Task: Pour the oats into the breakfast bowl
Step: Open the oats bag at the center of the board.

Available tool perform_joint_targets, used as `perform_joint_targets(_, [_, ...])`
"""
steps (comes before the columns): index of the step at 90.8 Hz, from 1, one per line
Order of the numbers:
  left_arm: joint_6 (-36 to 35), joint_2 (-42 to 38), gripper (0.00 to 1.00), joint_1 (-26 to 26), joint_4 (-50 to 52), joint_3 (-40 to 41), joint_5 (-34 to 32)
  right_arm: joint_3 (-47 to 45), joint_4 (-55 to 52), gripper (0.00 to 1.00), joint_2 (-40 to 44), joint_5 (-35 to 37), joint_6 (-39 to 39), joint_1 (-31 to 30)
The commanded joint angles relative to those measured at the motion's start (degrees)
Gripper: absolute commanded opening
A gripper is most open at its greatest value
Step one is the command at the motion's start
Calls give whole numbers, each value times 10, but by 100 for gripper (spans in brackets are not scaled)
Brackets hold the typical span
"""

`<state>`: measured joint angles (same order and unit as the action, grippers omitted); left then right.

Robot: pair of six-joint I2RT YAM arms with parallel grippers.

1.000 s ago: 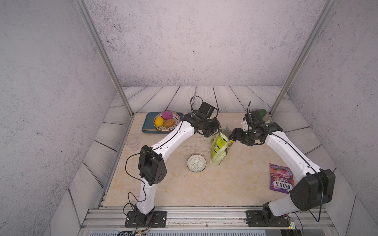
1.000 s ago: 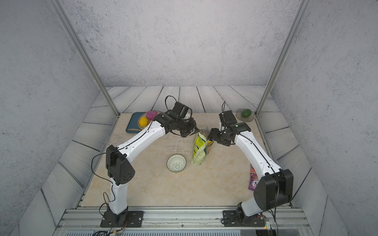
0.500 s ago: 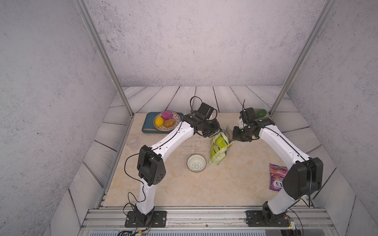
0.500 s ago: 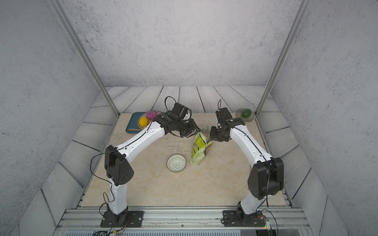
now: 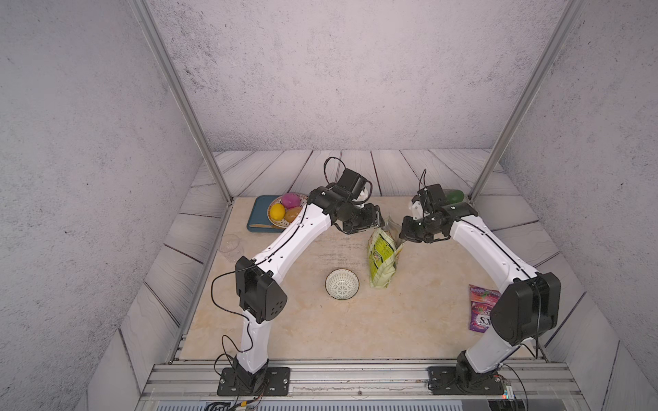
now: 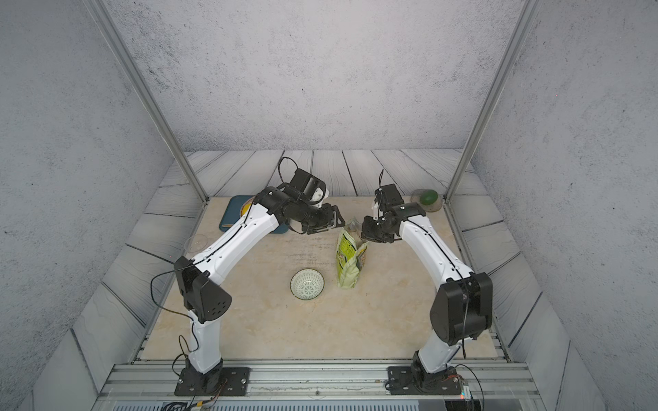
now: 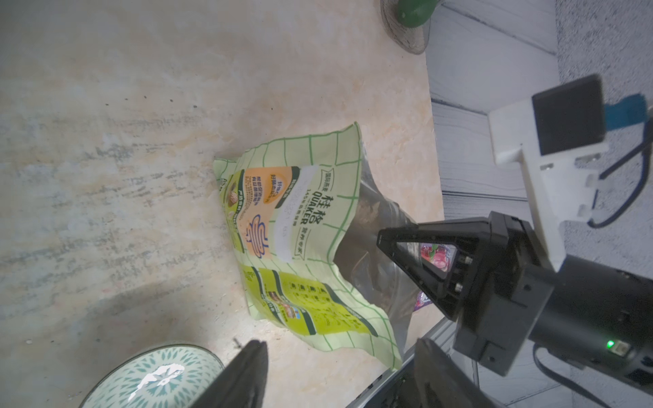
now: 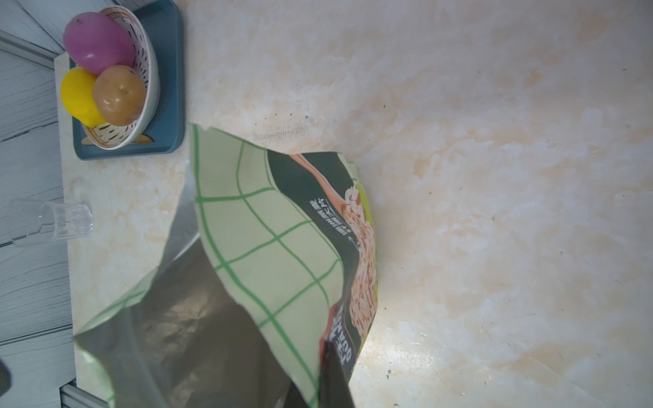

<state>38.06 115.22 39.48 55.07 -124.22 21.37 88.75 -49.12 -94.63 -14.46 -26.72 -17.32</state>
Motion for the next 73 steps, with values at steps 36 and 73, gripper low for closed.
perform_joint_targets(36, [-1,101,53,-2,102,-94,-56,38,54,0,2,-86,23,2])
perform_joint_targets(73, [31,107,4,1,116,-82,-60,33,116,0,-9,-32,51,4])
